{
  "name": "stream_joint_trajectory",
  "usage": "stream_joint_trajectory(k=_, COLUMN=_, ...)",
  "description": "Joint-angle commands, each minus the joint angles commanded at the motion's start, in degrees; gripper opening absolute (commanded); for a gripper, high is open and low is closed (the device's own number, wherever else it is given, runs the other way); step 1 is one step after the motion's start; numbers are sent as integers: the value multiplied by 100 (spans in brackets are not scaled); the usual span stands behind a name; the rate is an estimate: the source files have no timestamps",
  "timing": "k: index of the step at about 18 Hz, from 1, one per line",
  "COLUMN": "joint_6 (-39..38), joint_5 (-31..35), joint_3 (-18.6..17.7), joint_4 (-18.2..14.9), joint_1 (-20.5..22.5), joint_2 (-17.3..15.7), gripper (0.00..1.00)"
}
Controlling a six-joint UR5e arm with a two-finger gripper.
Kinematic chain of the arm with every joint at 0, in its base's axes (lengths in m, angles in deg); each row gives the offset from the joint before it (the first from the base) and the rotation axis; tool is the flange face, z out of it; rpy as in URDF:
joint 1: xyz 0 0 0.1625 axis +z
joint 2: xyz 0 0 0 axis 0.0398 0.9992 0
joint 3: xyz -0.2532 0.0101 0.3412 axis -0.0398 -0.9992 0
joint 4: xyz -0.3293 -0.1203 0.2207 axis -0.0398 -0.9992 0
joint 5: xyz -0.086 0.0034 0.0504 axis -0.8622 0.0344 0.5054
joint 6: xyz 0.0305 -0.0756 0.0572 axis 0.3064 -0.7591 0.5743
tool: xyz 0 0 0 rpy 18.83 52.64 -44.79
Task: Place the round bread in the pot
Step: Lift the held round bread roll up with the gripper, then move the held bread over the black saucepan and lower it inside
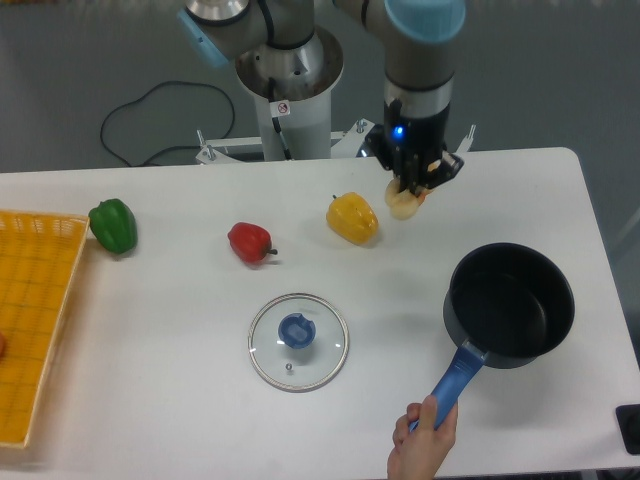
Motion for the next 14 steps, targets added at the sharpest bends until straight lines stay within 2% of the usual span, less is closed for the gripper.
stream_joint_trajectory(k=4, joint_6=-105, joint_5=9, joint_3=510, joint_4=79, joint_1=105, joint_2=519, gripper=0)
stream_joint_trajectory(k=6, joint_6=-132, joint_5=0, joint_3=634, joint_4=324, joint_1=202, joint_2=782, gripper=0)
stream_joint_trajectory(k=9, joint_6=-123, joint_5=0, joint_3=670, joint_4=790, joint_1=325, joint_2=1090, gripper=0)
stream_joint_trajectory(k=14, joint_6=-88, joint_5=0, joint_3=661, joint_4=1194, joint_1=369, joint_2=1460, gripper=0)
